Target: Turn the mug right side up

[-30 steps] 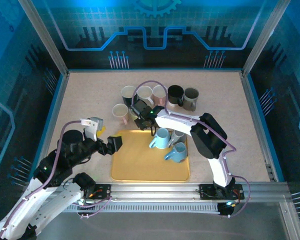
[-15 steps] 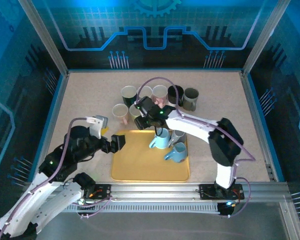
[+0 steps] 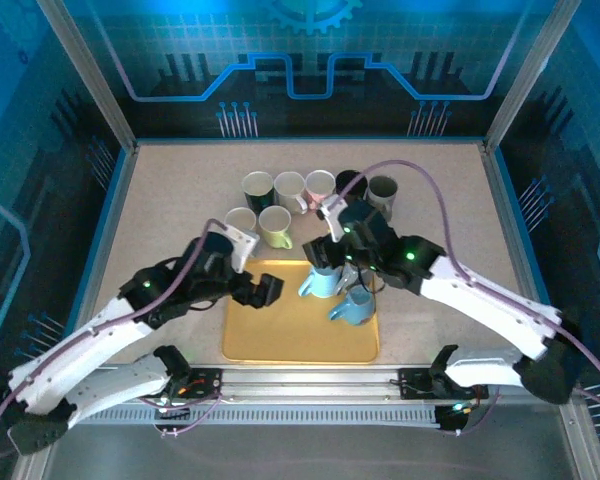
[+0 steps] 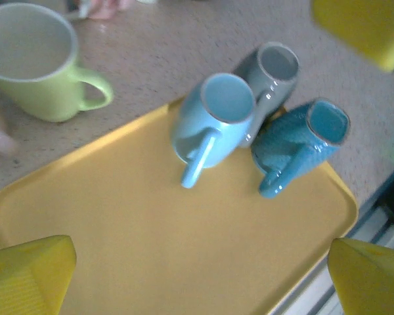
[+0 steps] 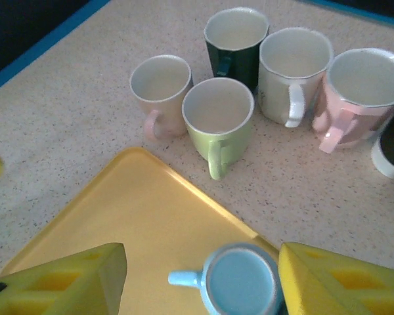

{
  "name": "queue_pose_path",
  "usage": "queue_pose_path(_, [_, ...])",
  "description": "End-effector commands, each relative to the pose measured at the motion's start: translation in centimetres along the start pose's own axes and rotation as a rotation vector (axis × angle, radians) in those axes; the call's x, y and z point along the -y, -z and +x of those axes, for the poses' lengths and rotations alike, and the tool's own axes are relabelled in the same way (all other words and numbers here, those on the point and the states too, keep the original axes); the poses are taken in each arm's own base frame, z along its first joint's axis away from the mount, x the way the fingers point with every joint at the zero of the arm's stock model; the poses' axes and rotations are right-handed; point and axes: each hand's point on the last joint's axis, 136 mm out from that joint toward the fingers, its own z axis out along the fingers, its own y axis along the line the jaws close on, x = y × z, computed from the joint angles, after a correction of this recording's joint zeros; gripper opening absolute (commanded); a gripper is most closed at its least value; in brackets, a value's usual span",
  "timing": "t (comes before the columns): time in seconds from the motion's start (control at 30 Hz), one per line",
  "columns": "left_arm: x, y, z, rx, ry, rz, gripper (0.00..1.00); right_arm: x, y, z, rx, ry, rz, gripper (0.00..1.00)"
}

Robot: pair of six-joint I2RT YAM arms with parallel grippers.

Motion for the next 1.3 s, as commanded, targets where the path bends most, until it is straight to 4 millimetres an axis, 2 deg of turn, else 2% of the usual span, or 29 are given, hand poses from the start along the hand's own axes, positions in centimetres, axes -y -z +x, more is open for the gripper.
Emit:
queue_pose_path(0.0, [0.0,-1.5,-0.6,-0.043,-0.084,-0.074,0.99,0.7,2.4,1.0,0.025,-0.009,0.005,0.65])
queue_pose_path(0.23, [1.1,-6.9,-2.1,-0.156,-0.203,-0.105,0.99,2.0,7.1,1.6,0.110,-0.005,0.019,0.71])
queue_pose_path(0.47, [2.3,-12.0,-2.0,-0.286,-0.258,-0.080,0.99,2.7,9.9,2.2,0.151,-0.010,0.026,0.74])
queue_pose_path(0.53, [2.1,-13.1,-2.0,-0.305,-0.272,-0.094,0.99,2.9,10.5,2.5,0.156,-0.010,0.026,0.74])
queue_pose_path(0.8, [0.8,-17.3,-1.7,-0.369,-0.249,-0.102,0.99,2.9,11.2,3.7,0.154,-0.036,0.001,0.74])
queue_pose_path(0.97, [0.6,-19.2,-0.2,-0.427,-0.224,-0.075,0.99,2.6,11.0,4.1,0.146,-0.048,-0.015,0.74])
queue_pose_path(1.03, [0.4,-20.0,0.6,-0.448,-0.209,-0.068,0.98,2.7,10.3,5.0,0.124,-0.045,-0.012,0.74])
queue_pose_path(1.13, [0.1,-20.8,1.5,-0.473,-0.191,-0.062,0.94,2.7,9.9,5.2,0.121,-0.043,-0.011,0.74])
queue_pose_path(1.27, [-0.3,-21.1,1.9,-0.482,-0.189,-0.070,0.82,2.6,9.3,5.4,0.114,-0.046,-0.015,0.74])
